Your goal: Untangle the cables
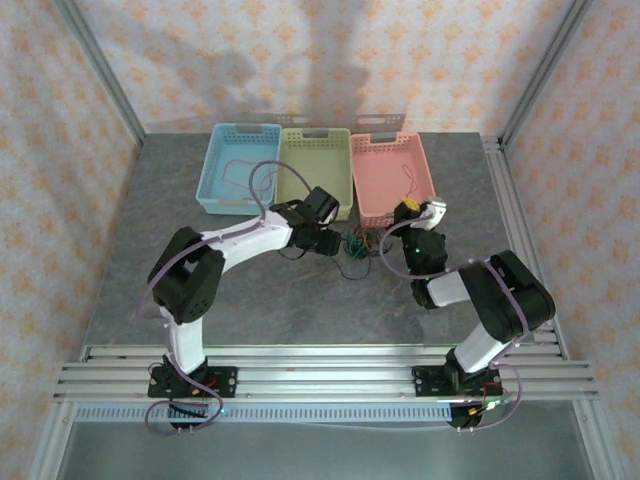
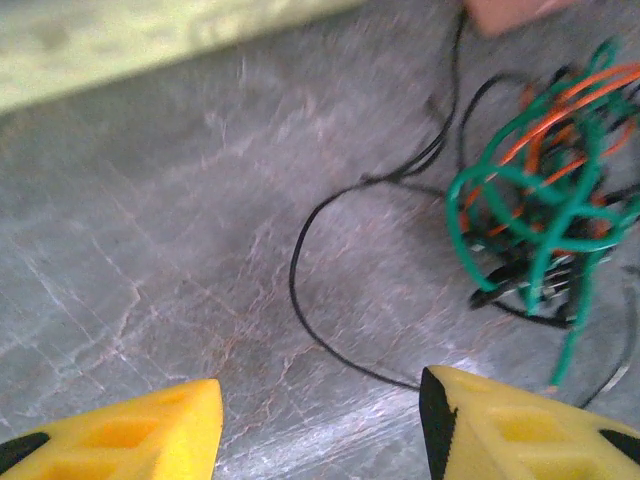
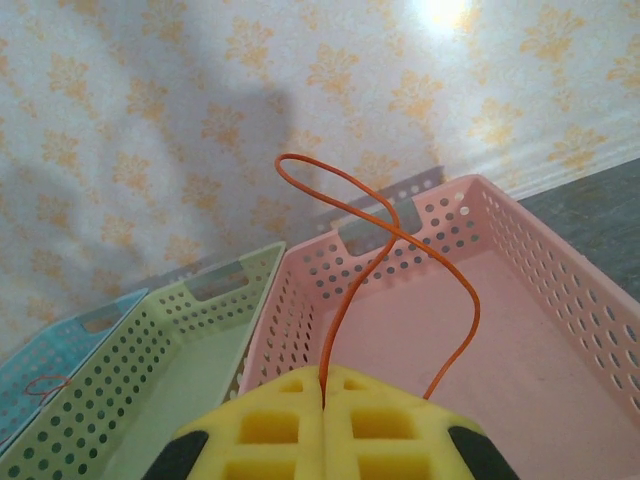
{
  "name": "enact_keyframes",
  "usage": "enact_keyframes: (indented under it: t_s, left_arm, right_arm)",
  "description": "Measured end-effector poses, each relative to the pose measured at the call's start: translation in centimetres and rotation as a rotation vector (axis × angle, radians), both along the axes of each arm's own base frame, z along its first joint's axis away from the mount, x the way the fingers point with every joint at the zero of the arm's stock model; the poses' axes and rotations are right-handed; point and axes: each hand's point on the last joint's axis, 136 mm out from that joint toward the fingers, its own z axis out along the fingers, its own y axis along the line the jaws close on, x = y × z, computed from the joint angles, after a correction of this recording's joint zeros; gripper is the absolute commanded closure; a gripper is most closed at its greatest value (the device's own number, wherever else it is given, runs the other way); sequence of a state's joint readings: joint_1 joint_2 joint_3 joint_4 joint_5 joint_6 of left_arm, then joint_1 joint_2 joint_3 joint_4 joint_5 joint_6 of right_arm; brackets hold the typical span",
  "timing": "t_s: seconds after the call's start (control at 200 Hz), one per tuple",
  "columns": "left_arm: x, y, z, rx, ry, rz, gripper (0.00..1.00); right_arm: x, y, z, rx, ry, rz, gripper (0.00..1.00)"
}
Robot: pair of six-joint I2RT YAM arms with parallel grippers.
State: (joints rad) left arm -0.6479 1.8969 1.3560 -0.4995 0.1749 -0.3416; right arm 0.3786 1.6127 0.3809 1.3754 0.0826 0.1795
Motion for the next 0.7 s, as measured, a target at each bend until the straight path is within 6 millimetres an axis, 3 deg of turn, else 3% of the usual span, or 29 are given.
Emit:
enact_keyframes:
  t_s: [0.105, 0.45, 0.661, 0.701]
  left_arm:
    - [-0.2, -0.1, -1.3, 0.03, 0.058, -0.004, 0.45]
    - [2.0, -2.1, -3.1, 0.04, 0.13, 0.045, 0.53]
    - [1.6, -1.7, -3.5, 0.063, 0.169, 0.075, 0.66]
    - [1.6, -1.6, -3.4, 0.064, 0.172, 0.08, 0.73]
  right_arm:
    - [0.0, 0.0, 0.0, 0.0, -0.001, -0.001, 1.0]
    - [0.0, 0.0, 0.0, 0.001, -0.002, 0.003, 1.0]
    - [0.0, 0.1, 0.0, 0.001, -0.002, 0.004, 1.0]
    - [0.0, 0.1, 0.0, 0.001, -0.002, 0.004, 1.0]
